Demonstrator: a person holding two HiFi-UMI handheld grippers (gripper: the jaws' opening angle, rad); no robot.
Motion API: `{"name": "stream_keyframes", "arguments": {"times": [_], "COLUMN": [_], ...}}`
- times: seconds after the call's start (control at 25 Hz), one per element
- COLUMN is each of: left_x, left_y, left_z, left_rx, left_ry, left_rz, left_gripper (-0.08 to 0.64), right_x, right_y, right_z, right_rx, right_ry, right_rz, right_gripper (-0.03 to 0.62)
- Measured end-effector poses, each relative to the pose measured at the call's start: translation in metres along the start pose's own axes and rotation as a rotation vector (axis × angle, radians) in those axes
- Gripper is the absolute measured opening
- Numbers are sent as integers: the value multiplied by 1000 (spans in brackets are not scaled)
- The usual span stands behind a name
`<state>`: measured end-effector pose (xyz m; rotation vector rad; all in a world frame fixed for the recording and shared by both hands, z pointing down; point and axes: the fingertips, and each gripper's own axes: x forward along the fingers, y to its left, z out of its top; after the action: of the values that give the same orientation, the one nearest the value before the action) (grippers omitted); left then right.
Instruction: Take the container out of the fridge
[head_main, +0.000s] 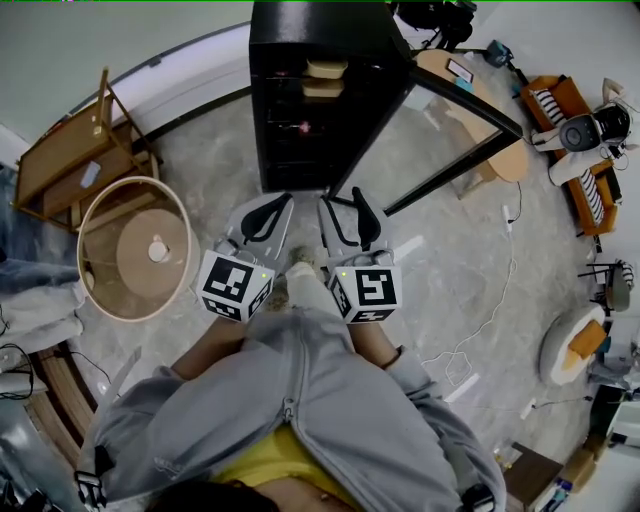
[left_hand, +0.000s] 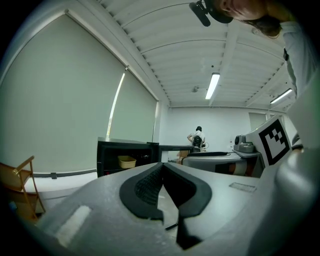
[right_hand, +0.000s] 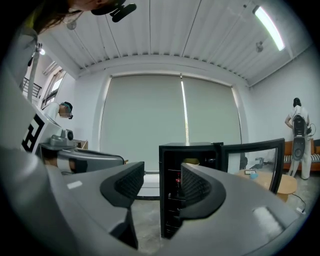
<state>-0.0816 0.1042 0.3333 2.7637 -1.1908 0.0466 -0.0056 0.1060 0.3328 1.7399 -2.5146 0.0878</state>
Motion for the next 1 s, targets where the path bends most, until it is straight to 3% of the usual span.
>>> {"name": "stream_keyframes", "arguments": {"times": [0.44, 1.0], "left_x": [48, 169], "left_y": [59, 143], "left_z": [2, 22], "left_rx": [-2, 2], "left_ry": [-1, -45], "left_rz": [21, -1], "left_gripper": [3, 5], "right_x": [81, 221], "right_y": [-25, -95], "right_z": [2, -18], "right_rx": [-2, -4], "right_ry": [-17, 20], "right_rz": [-12, -24], "right_gripper": [261, 307]}}
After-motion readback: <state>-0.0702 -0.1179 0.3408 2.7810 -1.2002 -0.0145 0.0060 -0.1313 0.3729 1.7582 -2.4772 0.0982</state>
